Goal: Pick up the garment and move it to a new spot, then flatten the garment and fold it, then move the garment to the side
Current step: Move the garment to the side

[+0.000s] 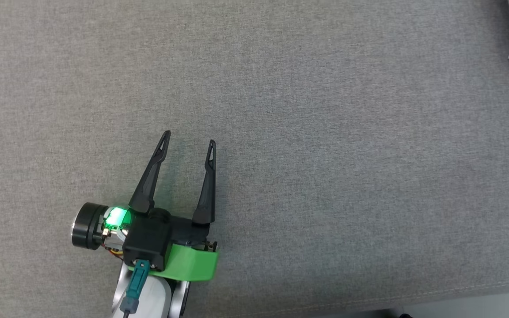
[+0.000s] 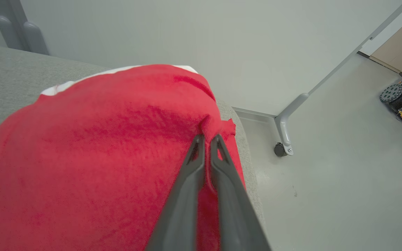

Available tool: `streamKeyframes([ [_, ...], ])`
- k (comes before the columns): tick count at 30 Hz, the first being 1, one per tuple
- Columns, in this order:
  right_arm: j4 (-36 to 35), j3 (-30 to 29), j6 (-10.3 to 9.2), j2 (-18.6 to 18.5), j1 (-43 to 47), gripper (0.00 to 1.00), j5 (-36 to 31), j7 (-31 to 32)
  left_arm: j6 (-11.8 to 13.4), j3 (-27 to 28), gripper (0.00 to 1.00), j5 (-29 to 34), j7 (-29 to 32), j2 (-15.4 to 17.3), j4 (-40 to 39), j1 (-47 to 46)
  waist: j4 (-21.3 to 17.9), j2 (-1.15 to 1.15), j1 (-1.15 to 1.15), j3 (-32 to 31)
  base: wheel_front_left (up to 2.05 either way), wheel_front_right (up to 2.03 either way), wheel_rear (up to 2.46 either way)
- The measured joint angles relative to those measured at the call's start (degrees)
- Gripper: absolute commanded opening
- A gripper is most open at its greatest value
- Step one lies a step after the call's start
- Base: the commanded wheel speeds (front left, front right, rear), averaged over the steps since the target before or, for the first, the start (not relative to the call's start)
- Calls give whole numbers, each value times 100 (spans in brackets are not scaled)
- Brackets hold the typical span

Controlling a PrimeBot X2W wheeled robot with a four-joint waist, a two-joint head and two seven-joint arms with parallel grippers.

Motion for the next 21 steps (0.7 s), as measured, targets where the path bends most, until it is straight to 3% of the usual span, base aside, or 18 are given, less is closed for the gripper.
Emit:
streamKeyframes([
  [1, 94, -45, 0, 9, -15, 0, -12, -1, 0, 5, 100, 1, 0, 8, -1, -13, 16, 0, 0, 25, 0, 0, 0],
  [2, 187, -82, 0, 32, -34, 29, -19, -3, 0, 10, 100, 1, 0, 13, -1, -14, 27, 0, 0, 42, 0, 0, 0],
  [3, 324, -116, 0, 64, -49, 100, -66, -9, -15, 13, 100, 1, 0, 19, -1, -16, 39, 0, 0, 61, 0, 0, 0],
  [9, 1500, -537, -1, 469, -333, 100, -633, -113, -27, -27, 100, 19, 0, 27, 21, -86, 114, 0, 0, 79, 0, 0, 0],
  [11, 1593, -744, -1, 694, -402, 100, -966, -131, -26, -23, 100, 18, 0, 27, 37, -92, 125, 0, 0, 23, 0, 0, 0],
  [16, 686, -1828, -1, 1265, -119, 100, -1948, -143, 37, 69, 100, -46, 0, 26, 83, -5, 113, 0, 0, -234, 0, 0, 0],
  [21, -444, -2987, 0, 2350, 1406, 100, -2819, -143, 140, 271, 100, -250, 0, 12, 147, 283, 77, 0, 0, -673, 0, 0, 0],
])
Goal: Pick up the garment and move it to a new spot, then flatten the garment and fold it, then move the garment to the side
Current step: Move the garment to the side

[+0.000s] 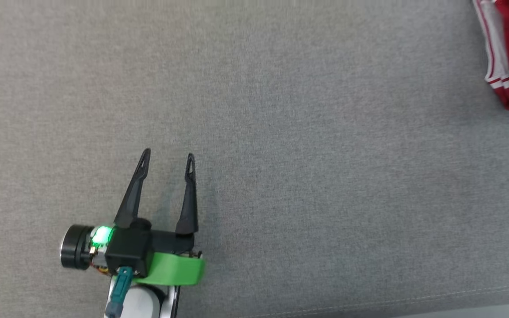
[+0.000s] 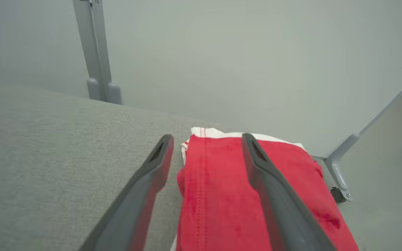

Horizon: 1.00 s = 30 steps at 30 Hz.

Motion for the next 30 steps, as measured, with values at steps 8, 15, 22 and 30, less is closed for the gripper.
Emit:
streamKeyframes([
  [8, -1477, -775, -1, 1519, 1943, 100, -1074, -1, 131, 311, 100, -326, 1, -23, 298, 620, -51, 0, -1, -899, 0, 0, 0],
  [15, -2457, -955, -1, 2606, 3339, 100, -1611, -1, 222, 506, 100, -479, 1, -30, 387, 1061, -73, 0, -1, -1714, 0, 0, 0],
  [22, -3187, -1047, -1, 3070, 4358, 100, -1894, -1, 123, 683, 100, -580, 0, -33, 76, 1445, -110, 0, -1, -2371, 0, 0, 0],
  [30, -3368, -1205, -1, 3215, 5204, 100, -2030, -1, -82, 813, 100, -463, 0, -34, -109, 1933, -152, 0, -1, -2880, 0, 0, 0],
])
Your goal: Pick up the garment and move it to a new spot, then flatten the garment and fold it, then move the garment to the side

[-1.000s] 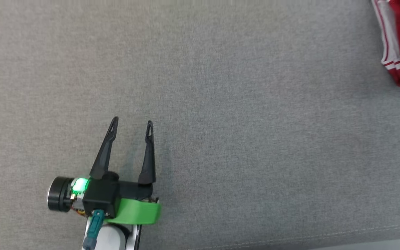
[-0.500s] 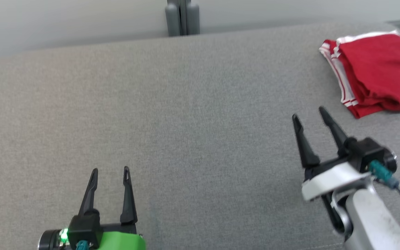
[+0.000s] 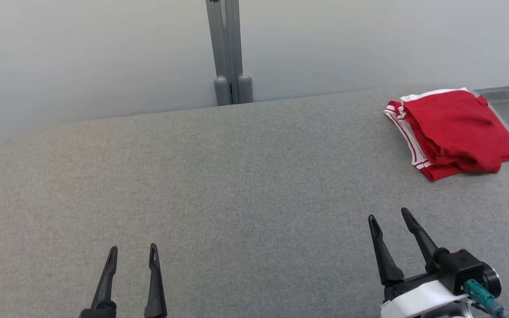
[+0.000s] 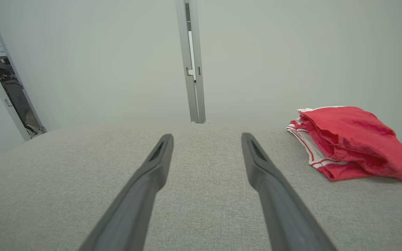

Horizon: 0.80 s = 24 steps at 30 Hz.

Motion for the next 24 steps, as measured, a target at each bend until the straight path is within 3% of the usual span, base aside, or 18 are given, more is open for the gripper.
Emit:
streamKeyframes([
  [24, -179, -62, 0, 85, 342, 100, -90, 0, -131, 105, 100, 8, 0, 0, -8, 218, 39, 0, 0, -313, 0, 0, 0],
])
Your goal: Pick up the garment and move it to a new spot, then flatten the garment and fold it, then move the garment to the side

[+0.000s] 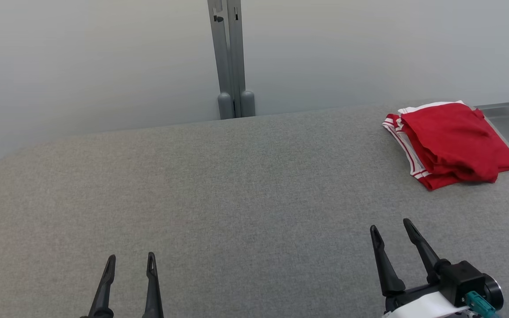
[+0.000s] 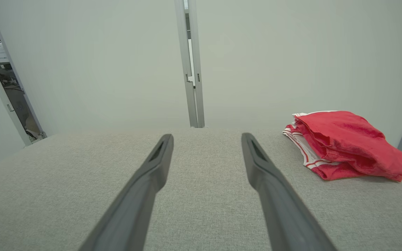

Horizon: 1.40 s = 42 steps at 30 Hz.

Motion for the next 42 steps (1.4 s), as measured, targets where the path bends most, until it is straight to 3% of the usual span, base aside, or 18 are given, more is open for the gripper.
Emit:
streamKeyframes([
  [3, 2, 20, 0, -3, 1, 100, 0, 0, -1, 20, 100, 20, 0, 0, 9, 0, -2, 0, 0, -12, 0, 0, 0],
  [4, 29, 22, 1, -1, 2, 0, 0, 1, -1, 19, 0, 27, 0, 0, 31, 0, -3, 0, 0, -15, 0, 0, 0],
  [9, 223, 37, 1, 7, 96, 0, 97, 20, -1, 4, 0, -68, 4, -3, 216, 37, -1, 0, 0, -7, 0, 0, 0],
  [42, 565, -323, 0, -64, -375, 0, 3540, 700, -431, 294, 0, -3587, 660, 148, 860, -682, 47, 0, 0, 161, 0, 0, 0],
])
